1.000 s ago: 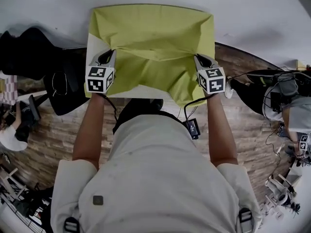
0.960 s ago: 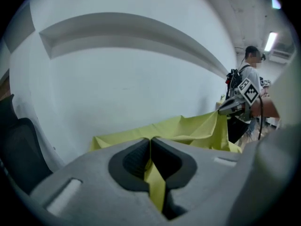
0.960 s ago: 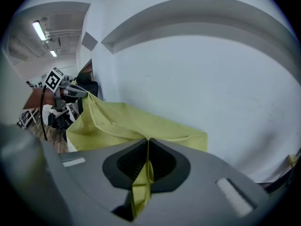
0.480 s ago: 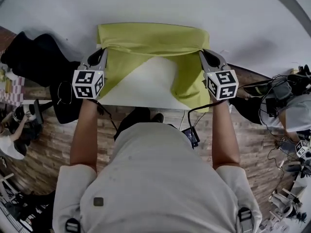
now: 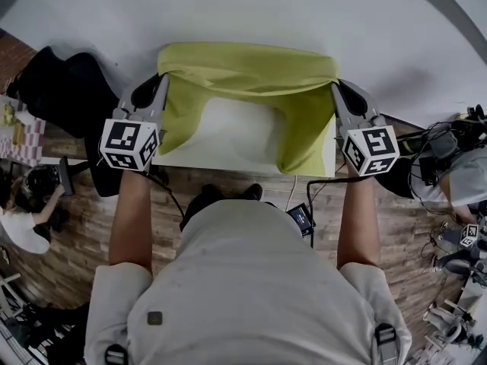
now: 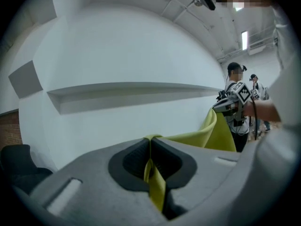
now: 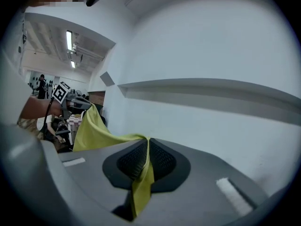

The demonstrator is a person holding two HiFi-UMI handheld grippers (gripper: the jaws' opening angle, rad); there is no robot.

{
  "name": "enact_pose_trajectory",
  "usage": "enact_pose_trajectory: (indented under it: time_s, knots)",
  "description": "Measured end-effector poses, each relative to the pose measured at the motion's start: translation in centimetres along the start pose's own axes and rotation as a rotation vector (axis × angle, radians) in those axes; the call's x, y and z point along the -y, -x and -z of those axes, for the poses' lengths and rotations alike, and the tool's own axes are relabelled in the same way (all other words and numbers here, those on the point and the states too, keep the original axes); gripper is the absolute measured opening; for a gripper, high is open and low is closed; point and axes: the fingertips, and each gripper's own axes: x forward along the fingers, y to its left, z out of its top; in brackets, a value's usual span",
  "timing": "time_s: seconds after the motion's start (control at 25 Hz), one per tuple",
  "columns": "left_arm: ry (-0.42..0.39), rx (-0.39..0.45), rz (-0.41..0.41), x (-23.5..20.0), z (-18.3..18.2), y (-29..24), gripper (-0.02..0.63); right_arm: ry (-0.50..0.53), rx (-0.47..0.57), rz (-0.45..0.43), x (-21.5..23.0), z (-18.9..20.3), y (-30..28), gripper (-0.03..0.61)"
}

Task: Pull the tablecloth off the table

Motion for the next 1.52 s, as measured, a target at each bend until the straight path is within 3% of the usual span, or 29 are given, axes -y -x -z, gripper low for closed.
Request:
enact_pose_trajectory:
  time_s: [0.24,0.52,0.92,1.16,1.52]
  knots:
    - [0.013,0.048,0.077,-3.0,-0.9,2.6,0.012,0.037,0.006,0.087,-3.5,-3.2,0.1,0.021]
    - [-0.013,0.070,0.186,-7.3,0.0,7.4,0.012,0.059,0.010,0.194,-10.4,-5.9,1.1,0.021]
    - [0.008,0.080,0.303,-6.1,1.4,9.7,0.012,0.061,-0.054,0.281,-15.5,-5.4,5.8,0.021]
    - [0.004,0.085,0.297,-5.0,1.2,11.4,0.012,0.064,-0.039,0.289,-16.3,-5.7,8.1,0.021]
    - [-0.023,0.094,0.203,-1.1,-0.6,16.3,0.012,0.077,0.037,0.221,-16.6,-6.2,12.7,0.021]
